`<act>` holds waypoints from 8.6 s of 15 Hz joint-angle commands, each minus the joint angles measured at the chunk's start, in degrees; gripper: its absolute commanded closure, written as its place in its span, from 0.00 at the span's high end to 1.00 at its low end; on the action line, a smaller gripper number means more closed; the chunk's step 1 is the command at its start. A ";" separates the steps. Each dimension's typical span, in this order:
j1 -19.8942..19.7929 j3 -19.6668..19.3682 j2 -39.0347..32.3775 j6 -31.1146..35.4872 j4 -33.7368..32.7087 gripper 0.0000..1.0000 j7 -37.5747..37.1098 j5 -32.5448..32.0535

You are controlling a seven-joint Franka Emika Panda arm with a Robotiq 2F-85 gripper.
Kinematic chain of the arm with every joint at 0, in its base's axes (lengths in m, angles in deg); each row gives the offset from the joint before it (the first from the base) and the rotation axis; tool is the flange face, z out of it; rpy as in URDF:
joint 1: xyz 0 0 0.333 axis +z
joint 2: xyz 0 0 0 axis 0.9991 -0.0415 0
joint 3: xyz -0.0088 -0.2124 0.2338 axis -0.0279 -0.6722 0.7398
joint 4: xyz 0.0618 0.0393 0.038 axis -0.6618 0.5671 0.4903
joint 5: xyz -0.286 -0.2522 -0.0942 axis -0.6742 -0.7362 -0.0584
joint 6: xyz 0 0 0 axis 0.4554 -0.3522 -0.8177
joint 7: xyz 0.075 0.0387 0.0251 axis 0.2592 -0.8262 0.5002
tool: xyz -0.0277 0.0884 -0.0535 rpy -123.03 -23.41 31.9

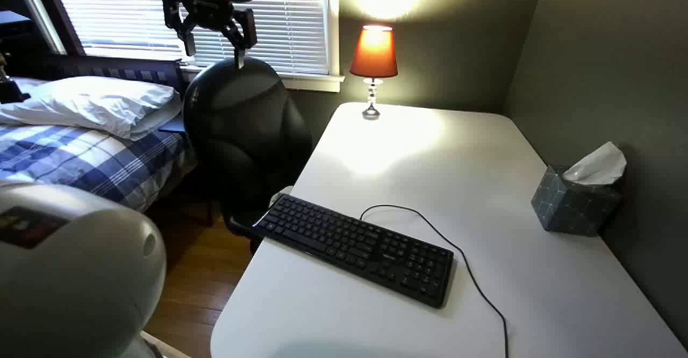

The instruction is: Press a key on the keyboard

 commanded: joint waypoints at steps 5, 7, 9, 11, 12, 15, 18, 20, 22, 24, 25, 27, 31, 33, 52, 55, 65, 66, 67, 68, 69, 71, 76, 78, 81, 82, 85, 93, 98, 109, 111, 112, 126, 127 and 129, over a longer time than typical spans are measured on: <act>-0.67 0.56 -0.01 -0.25 -0.16 1.00 0.25 0.32; -0.67 0.56 -0.01 -0.25 -0.16 1.00 0.25 0.32; -2.71 0.15 -4.24 1.49 -1.43 1.00 -1.00 -0.99; -4.10 -0.53 -6.65 3.45 -1.24 1.00 -0.91 -0.87; -4.77 -0.57 -7.54 5.65 -0.69 1.00 -0.53 -1.24; -6.08 -0.42 -10.18 12.41 0.82 1.00 0.54 -2.89; -7.19 0.11 -11.36 19.44 3.48 1.00 -1.05 -6.11; -7.75 -0.06 -11.72 23.66 5.50 1.00 -2.02 -7.31; -8.74 -0.36 -12.77 26.10 6.96 1.00 -2.66 -9.13; -9.89 -0.86 -13.77 26.61 8.03 1.00 -3.47 -10.25; -10.51 -1.29 -14.28 25.78 8.22 1.00 -3.70 -10.50; -11.92 -1.80 -15.22 23.70 8.44 1.00 -4.63 -11.68; -12.92 -2.36 -16.16 23.11 8.37 1.00 -4.97 -12.85; -13.40 -2.42 -16.81 23.11 8.40 1.00 -5.46 -13.32; -13.21 -3.56 -32.17 28.19 3.04 1.00 -5.65 -6.45; -13.32 -3.50 -34.24 27.41 2.15 0.66 -4.26 -4.69; -14.47 -3.93 -40.73 24.76 -1.49 0.00 -3.85 -3.78; -14.62 -4.12 -41.32 24.54 -1.70 0.00 -4.15 -4.00; -14.71 -4.32 -41.77 24.31 -1.86 0.00 -4.48 -4.19; -14.82 -4.55 -42.23 24.17 -2.02 0.00 -4.69 -4.40; -14.93 -4.84 -42.63 24.04 -2.17 0.00 -4.99 -4.62; -15.13 -5.31 -43.20 23.99 -2.35 0.00 -5.29 -4.80; -15.88 -5.80 -44.56 23.16 -3.12 0.00 -5.01 -4.39; -16.20 -5.73 -45.04 22.24 -3.58 0.00 -4.63 -4.00; -16.50 -5.68 -45.98 19.87 -4.74 0.00 -4.40 -3.74; -16.57 -5.66 -46.25 19.25 -5.10 0.00 -4.32 -3.64; -16.74 -5.58 -47.14 18.07 -6.17 0.00 -4.12 -3.42; -17.06 -5.27 -49.79 16.63 -8.37 0.00 -3.67 -2.80; -17.20 -5.16 -51.22 16.14 -9.44 0.00 -3.66 -2.65; -17.68 -4.86 -53.75 14.30 -12.14 0.00 -3.21 -1.62; -17.73 -4.86 -54.11 13.97 -12.49 0.00 -3.34 -1.71; -17.73 -4.86 -54.30 13.79 -12.66 0.00 -3.38 -1.75; -18.07 -4.65 -56.59 12.14 -15.13 0.00 -3.23 -1.48; -18.03 -4.63 -56.77 12.06 -15.26 0.00 -3.29 -1.52; -18.02 -4.65 -57.18 11.83 -15.65 0.00 -3.41 -1.60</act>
